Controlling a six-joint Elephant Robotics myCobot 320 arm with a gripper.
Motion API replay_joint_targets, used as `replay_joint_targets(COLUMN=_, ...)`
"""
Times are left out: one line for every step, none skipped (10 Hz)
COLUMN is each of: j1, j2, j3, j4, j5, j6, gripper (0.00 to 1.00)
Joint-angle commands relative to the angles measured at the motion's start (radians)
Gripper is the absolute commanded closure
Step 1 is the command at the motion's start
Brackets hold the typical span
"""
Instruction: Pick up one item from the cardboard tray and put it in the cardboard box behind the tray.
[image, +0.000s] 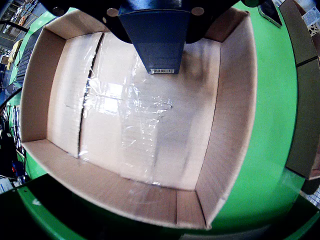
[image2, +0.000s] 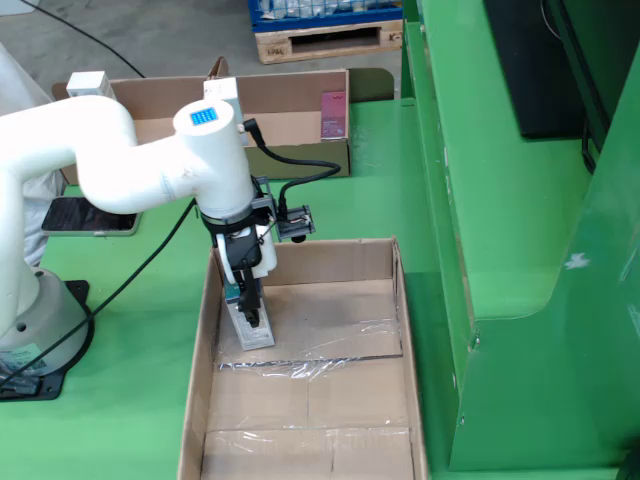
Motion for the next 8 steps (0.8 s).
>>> replay_joint_targets(j1=0.02, j2=0.196, j3=-0.077, j4=0.054, j5=-0.02, j6=0.006, gripper=1.0)
replay_joint_targets(j1=0.058, j2=0.348, j3=-0.174, j4=0.081, j5=-0.048, j6=0.023, gripper=1.0)
replay_joint_targets(j1=0.058, j2=0.348, j3=-0.174, j4=0.081, j5=-0.048, j6=0.023, gripper=1.0)
replay_joint_targets(j1=0.058, j2=0.348, j3=-0.174, j4=0.081, j5=-0.048, j6=0.023, gripper=1.0)
replay_joint_targets(j1=0.109, j2=0.454, j3=-0.194, j4=0.065, j5=-0.093, j6=0.067, gripper=1.0)
replay_joint_targets(j1=0.123, j2=0.459, j3=-0.122, j4=0.006, j5=-0.099, j6=0.058, gripper=1.0)
replay_joint_targets(j1=0.136, j2=0.482, j3=-0.103, j4=-0.011, j5=-0.108, j6=0.057, gripper=1.0)
replay_joint_targets(j1=0.136, j2=0.482, j3=-0.103, j4=-0.011, j5=-0.108, j6=0.057, gripper=1.0)
